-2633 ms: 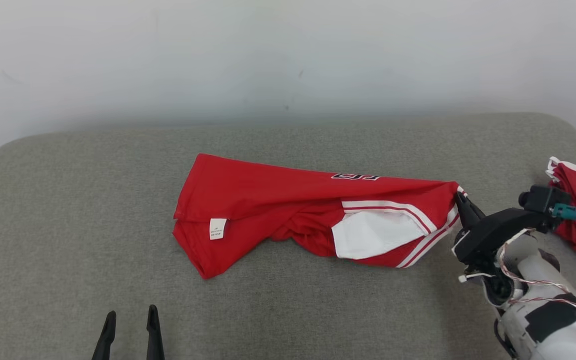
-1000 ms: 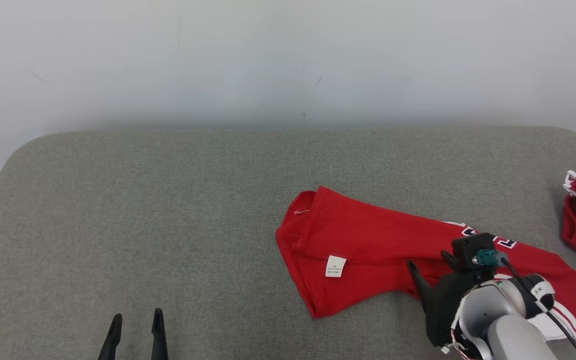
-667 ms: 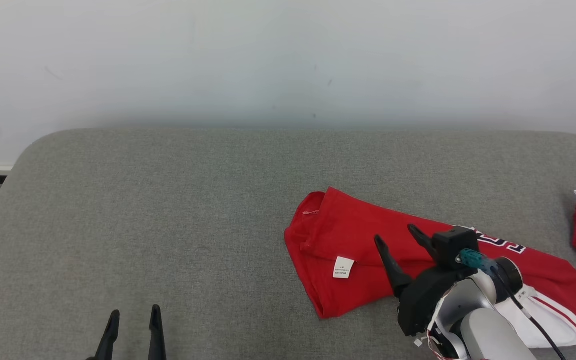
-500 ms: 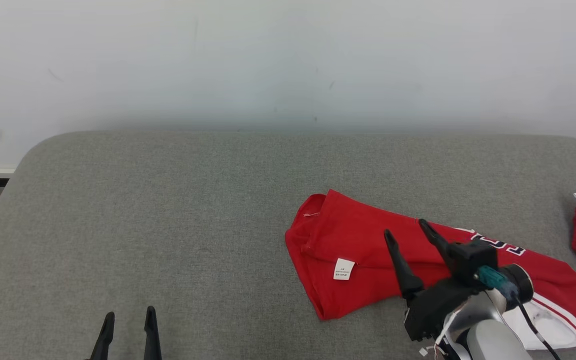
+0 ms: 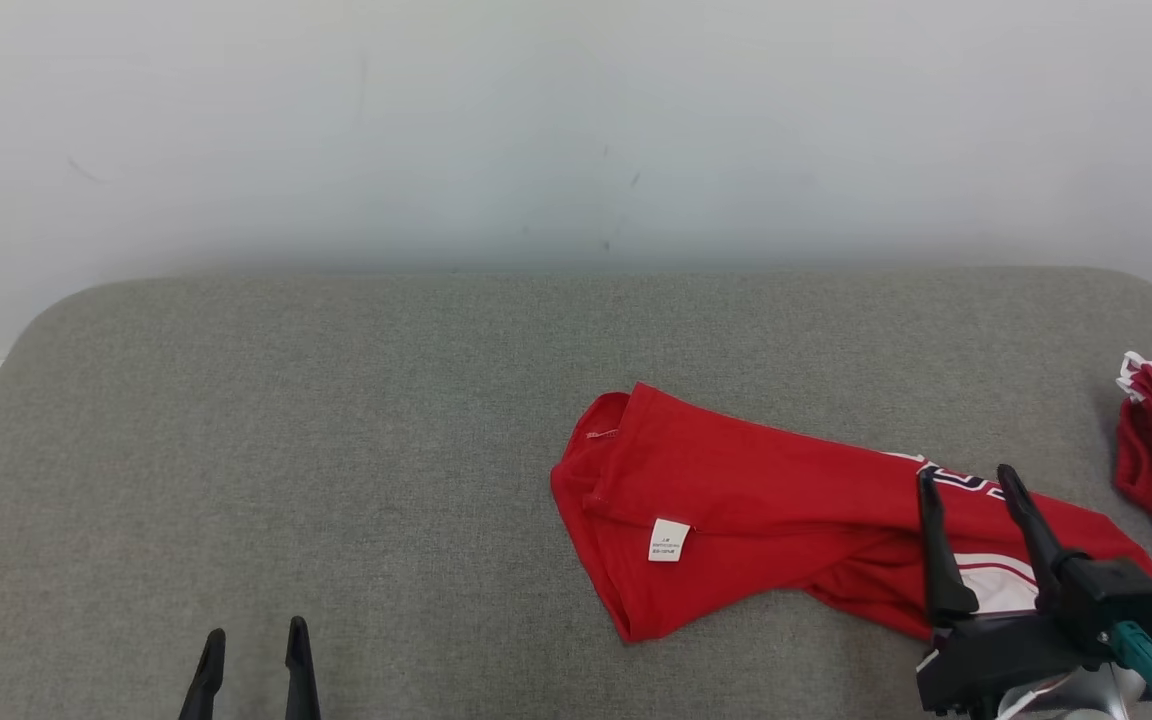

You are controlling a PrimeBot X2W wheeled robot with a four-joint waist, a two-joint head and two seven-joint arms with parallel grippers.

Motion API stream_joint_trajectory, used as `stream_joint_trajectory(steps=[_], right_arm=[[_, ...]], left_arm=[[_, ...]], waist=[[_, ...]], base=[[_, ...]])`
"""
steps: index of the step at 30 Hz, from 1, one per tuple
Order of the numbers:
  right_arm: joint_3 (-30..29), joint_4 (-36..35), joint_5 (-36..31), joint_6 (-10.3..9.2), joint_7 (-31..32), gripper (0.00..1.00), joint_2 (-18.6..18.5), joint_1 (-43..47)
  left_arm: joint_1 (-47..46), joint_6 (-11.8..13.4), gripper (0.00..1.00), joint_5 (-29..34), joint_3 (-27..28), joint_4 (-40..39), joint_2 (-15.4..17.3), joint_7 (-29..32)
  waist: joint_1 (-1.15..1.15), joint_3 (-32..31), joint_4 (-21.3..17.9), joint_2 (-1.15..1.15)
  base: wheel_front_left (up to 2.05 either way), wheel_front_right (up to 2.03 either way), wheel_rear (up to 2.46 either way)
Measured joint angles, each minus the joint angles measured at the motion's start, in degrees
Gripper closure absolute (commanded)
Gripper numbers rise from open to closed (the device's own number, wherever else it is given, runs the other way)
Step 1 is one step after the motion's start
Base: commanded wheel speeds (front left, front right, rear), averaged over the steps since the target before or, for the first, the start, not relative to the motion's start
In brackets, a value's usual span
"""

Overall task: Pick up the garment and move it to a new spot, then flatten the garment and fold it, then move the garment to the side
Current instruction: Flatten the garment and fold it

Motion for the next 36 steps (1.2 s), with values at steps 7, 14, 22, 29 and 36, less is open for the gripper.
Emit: stream_joint_trajectory(steps=[7, 14, 22, 29, 36], right_arm=[[-3.69, -1.35, -0.85, 0.00, 0.10, 0.00, 0.29, 3.22], [-3.20, -2.24, 1.22, 0.00, 0.98, 0.00, 0.32, 4.91], [-0.58, -2.92, 2.07, 0.00, 1.60, 0.00, 0.37, 3.66], [1.42, -3.36, 2.11, 0.00, 2.11, 0.00, 0.37, 2.23], [3.16, -2.92, 2.74, 0.00, 1.59, 0.00, 0.37, 0.96]], left_arm=[[-0.17, -0.01, 0.00, 0.00, -0.56, 0.26, 0.01, 0.00], [-0.41, -0.22, 0.00, 0.27, -1.40, 0.38, 0.01, 0.00], [-10.24, -3.09, 0.00, -0.37, -3.69, 9.17, 0.09, 1.52], [-23.97, -5.99, 0.00, -3.27, -8.23, 23.01, 0.04, 7.65], [-31.73, -6.46, 0.00, -6.11, -12.28, 33.84, -0.01, 8.86]], waist=[[0.00, -0.24, -0.17, 0.00], [0.00, -0.31, -0.75, 0.00], [0.01, 0.82, -3.09, 0.00], [0.01, 3.55, -6.75, 0.00], [0.02, 6.77, -11.67, 0.01]], base=[[0.00, 0.00, 0.00], [0.00, 0.00, 0.00], [0.00, 0.00, 0.00], [0.00, 0.00, 0.00], [0.00, 0.00, 0.00]])
